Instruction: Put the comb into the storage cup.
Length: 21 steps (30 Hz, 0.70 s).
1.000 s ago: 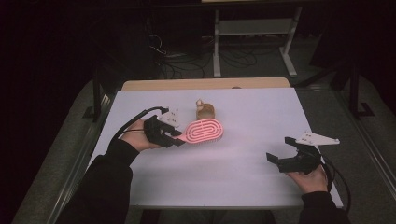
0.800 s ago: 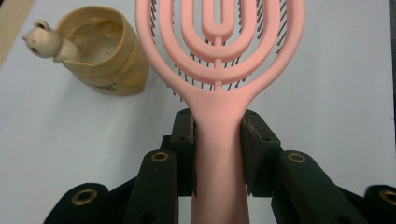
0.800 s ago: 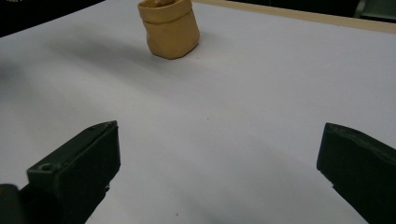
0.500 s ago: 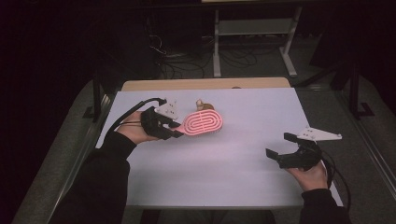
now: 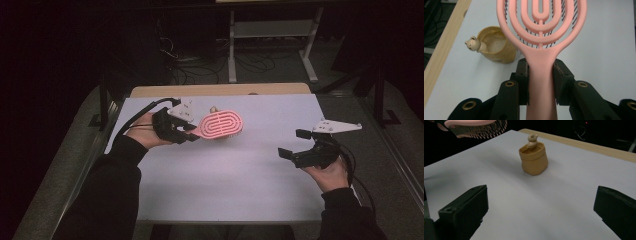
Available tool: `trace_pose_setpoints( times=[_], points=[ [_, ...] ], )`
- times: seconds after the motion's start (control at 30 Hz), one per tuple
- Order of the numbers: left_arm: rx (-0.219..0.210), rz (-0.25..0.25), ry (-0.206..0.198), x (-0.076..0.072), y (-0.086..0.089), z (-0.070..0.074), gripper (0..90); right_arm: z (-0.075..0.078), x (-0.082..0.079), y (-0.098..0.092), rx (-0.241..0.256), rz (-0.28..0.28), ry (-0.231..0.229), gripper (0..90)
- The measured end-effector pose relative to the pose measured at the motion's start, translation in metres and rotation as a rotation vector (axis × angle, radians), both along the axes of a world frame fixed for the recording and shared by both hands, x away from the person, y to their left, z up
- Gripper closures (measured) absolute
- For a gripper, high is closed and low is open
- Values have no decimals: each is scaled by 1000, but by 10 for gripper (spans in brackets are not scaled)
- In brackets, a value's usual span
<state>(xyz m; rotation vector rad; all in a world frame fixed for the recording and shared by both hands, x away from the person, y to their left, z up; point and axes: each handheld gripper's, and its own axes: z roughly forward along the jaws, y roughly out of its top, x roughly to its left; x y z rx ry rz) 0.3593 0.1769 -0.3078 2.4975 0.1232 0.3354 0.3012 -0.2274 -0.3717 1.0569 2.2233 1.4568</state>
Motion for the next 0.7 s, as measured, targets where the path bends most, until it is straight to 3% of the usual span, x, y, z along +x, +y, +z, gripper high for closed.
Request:
trace_pose_setpoints(
  times=[0.2, 0.7],
  points=[
    [-9, -2, -17, -2, -1, 7, 692, 15, 9, 10, 28, 29, 9, 0],
    [-35, -18, -55, -2, -12, 12, 692, 42, 39, 42, 114, 122, 97, 0]
  ],
)
